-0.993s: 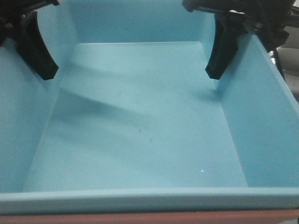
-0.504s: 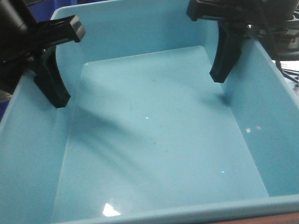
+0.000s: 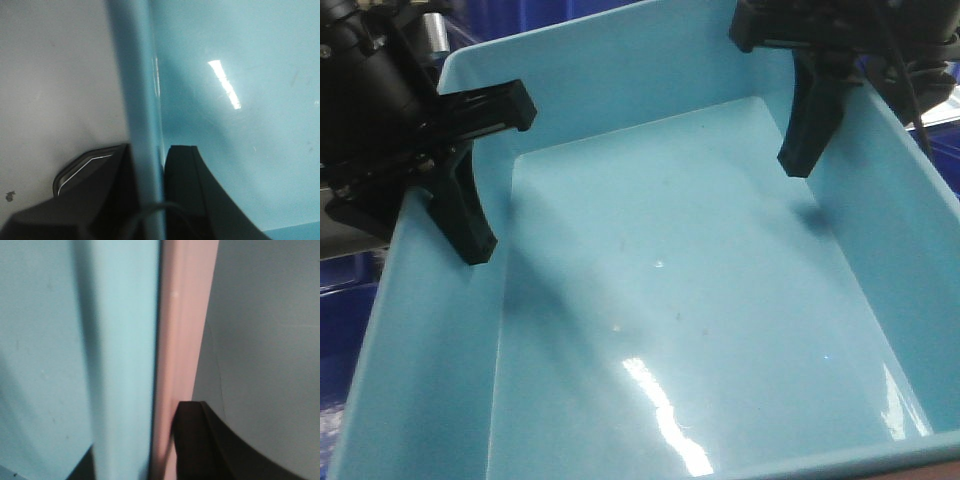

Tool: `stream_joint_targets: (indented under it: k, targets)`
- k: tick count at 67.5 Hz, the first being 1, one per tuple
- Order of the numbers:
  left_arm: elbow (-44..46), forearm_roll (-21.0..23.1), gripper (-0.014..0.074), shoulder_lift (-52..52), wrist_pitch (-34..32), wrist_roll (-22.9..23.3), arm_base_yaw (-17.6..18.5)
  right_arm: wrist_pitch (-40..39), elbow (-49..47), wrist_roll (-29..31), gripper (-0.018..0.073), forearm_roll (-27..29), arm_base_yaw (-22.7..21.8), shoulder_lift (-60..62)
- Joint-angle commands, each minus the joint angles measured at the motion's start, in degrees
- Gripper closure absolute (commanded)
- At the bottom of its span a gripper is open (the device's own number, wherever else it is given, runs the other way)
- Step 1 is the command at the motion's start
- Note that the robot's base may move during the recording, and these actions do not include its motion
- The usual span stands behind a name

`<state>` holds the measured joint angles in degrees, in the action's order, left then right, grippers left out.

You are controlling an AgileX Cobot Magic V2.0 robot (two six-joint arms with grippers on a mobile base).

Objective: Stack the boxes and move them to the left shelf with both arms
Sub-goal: 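Tilt and raise the stacked bins with both grippers toward the shelf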

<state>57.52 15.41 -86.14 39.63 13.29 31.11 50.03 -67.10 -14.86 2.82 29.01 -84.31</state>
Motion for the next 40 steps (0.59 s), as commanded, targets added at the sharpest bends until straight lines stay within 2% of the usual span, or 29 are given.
stream_joint_targets:
  k: [1, 31, 40]
  targets:
    - [3.25, 0.64, 0.0599, 1.75, -3.29, -0.57, 0.33, -3.41, -2.21, 1.96, 0.0501, 3.16, 0.12, 2.87]
    - [8.91, -4.86, 0.0599, 2.39, -0.81, -0.57, 0.33, -3.41, -2.21, 1.96, 0.0501, 3.16, 0.12, 2.87]
    - [9.99, -4.74, 0.0599, 3.29, -0.92, -0.57, 0.33, -3.48, -2.21, 1.96, 0.0501, 3.17, 0.12, 2.87]
